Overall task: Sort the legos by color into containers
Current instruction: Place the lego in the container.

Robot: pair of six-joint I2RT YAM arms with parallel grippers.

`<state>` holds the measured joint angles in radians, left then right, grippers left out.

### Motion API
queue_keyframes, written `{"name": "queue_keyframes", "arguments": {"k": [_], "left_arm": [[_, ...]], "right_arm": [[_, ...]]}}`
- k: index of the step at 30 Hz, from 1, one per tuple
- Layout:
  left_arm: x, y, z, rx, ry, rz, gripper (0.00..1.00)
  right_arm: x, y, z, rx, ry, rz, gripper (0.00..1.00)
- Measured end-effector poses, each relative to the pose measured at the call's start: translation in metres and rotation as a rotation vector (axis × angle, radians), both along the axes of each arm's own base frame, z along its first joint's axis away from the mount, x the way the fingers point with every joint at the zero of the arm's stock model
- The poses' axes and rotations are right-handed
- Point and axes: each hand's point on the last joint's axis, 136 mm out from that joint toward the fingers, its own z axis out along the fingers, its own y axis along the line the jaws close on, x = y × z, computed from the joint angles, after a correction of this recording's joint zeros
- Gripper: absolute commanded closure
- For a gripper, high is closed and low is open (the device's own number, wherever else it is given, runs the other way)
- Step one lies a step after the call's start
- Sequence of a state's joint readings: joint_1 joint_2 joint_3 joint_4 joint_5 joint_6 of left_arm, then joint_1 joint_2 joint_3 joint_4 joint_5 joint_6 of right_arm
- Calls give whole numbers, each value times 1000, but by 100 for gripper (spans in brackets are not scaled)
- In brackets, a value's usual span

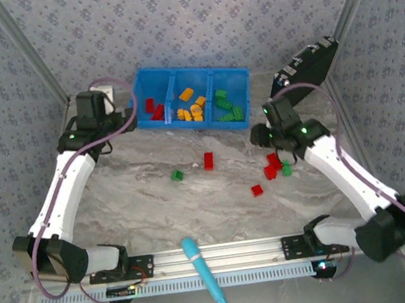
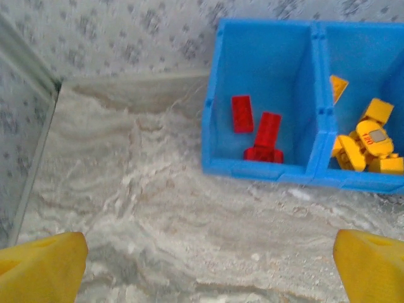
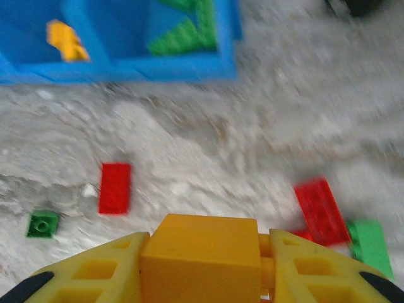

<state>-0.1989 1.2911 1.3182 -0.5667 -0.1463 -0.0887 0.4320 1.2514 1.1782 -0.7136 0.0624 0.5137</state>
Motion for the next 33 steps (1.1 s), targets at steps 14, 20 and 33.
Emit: {"name": "queue_keyframes", "arguments": {"k": [14, 20, 33], "left_arm": [[-30, 16, -51, -144, 106, 44, 0], [-37, 0, -97, -233, 235, 34, 0], [-81, -94, -181, -357, 530, -26, 6]], "right_arm": [[194, 151, 11, -186, -230, 344, 72], [231, 181, -22, -205, -243, 409, 70], [248, 201, -74, -237, -225, 507, 49]]}}
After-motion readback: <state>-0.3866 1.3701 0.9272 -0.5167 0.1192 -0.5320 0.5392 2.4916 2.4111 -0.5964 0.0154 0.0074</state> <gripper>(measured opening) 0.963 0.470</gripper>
